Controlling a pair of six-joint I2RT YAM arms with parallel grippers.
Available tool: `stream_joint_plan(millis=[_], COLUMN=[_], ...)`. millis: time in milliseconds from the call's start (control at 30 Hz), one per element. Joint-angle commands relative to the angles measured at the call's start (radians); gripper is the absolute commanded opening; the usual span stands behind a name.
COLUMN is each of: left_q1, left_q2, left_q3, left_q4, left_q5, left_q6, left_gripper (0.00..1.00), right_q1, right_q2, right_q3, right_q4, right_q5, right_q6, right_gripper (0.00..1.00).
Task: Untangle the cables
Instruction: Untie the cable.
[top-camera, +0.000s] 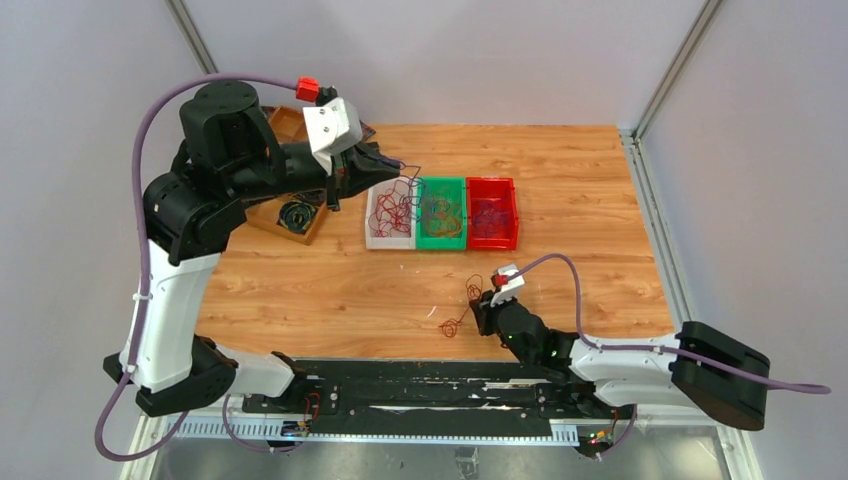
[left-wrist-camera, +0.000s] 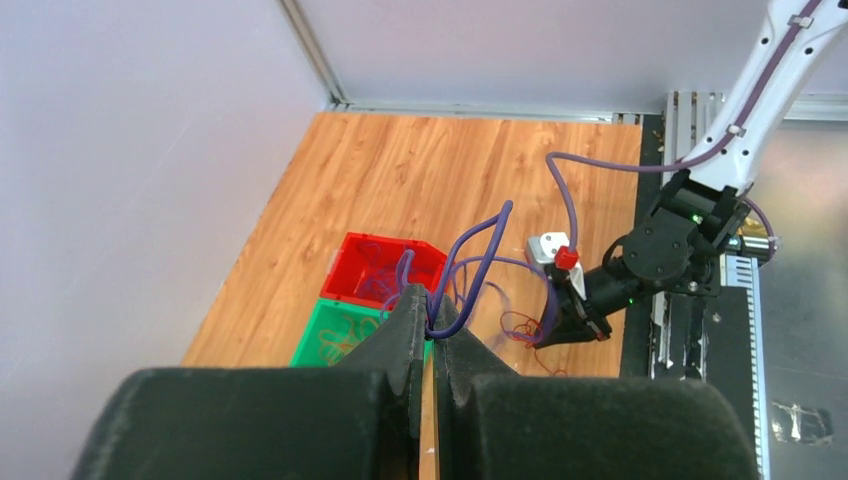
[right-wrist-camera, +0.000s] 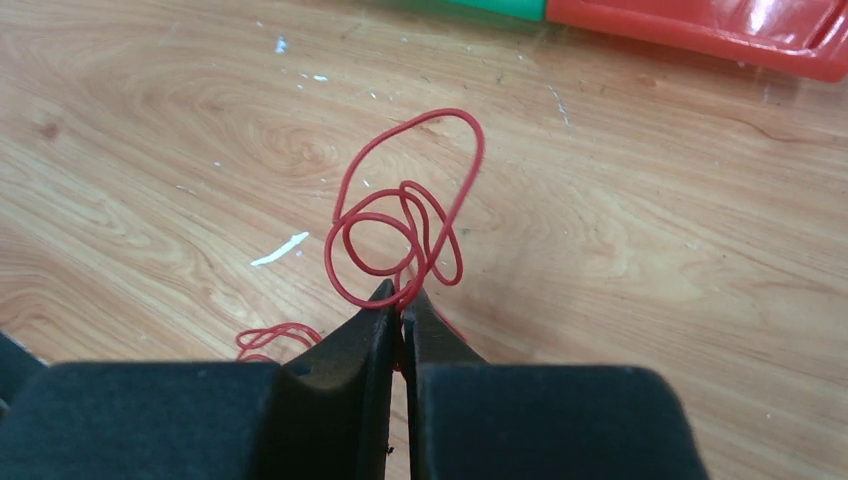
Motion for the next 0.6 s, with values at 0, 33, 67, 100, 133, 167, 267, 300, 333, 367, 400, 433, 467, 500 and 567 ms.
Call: stream_joint_plan(millis=[0, 33, 67, 100, 133, 167, 267, 300, 333, 367, 400, 433, 467, 500, 567], left_q1=[-0.007, -0.007, -0.007, -0.007, -0.007, -0.007, -0.007, -0.007, -0.007, -0.007, -0.007, -0.007, -0.007, -0.009, -0.012], left_q2=[-0.004, -0.006, -0.009, -0.012, -0.016, -0.021, -0.036, -0.038, -0.041, -0.044, -0.045, -0.046, -0.047, -0.047, -0.045], left_q3=[-0.044, -0.06, -0.075, -0.089, -0.109, -0.126, -0.176, -0.189, -0.202, -0.214, -0.225, -0.234, -0.242, -0.25, -0.26], left_q4=[0.006, 0.005, 0.005, 0.005, 0.005, 0.005, 0.005, 0.005, 0.005, 0.005, 0.005, 0.005, 0.005, 0.005, 0.005], left_q5=[0.017, 0.022, 0.026, 0.03, 0.035, 0.042, 0.067, 0.077, 0.087, 0.096, 0.105, 0.113, 0.121, 0.127, 0.14], left_q6=[0.003, 0.007, 0.011, 0.019, 0.027, 0.038, 0.073, 0.076, 0.08, 0.082, 0.081, 0.08, 0.079, 0.078, 0.074], left_gripper=[0.0, 0.0, 0.0, 0.0, 0.0, 0.0, 0.0, 0.0, 0.0, 0.0, 0.0, 0.0, 0.0, 0.0, 0.0], right_q1=[0.015, 0.015, 0.015, 0.015, 0.015, 0.015, 0.015, 0.014, 0.014, 0.014, 0.014, 0.013, 0.012, 0.012, 0.011], right_q2=[-0.086, -0.115, -0.144, -0.174, -0.215, -0.246, -0.33, -0.351, -0.368, -0.38, -0.387, -0.393, -0.396, -0.397, -0.391], right_q3=[0.027, 0.043, 0.062, 0.082, 0.108, 0.127, 0.191, 0.216, 0.241, 0.267, 0.295, 0.322, 0.346, 0.367, 0.405], right_q4=[-0.016, -0.035, -0.064, -0.098, -0.127, -0.154, -0.236, -0.263, -0.29, -0.316, -0.343, -0.368, -0.385, -0.395, -0.393], right_q5=[-0.082, -0.123, -0.149, -0.167, -0.179, -0.19, -0.203, -0.21, -0.219, -0.226, -0.229, -0.231, -0.236, -0.237, -0.23], right_q6=[-0.009, -0.022, -0.033, -0.04, -0.05, -0.065, -0.117, -0.135, -0.155, -0.173, -0.189, -0.203, -0.22, -0.236, -0.259], right_gripper=[0.11, 0.17, 0.24, 0.34, 0.42, 0.5, 0.63, 0.65, 0.66, 0.67, 0.67, 0.67, 0.67, 0.67, 0.68])
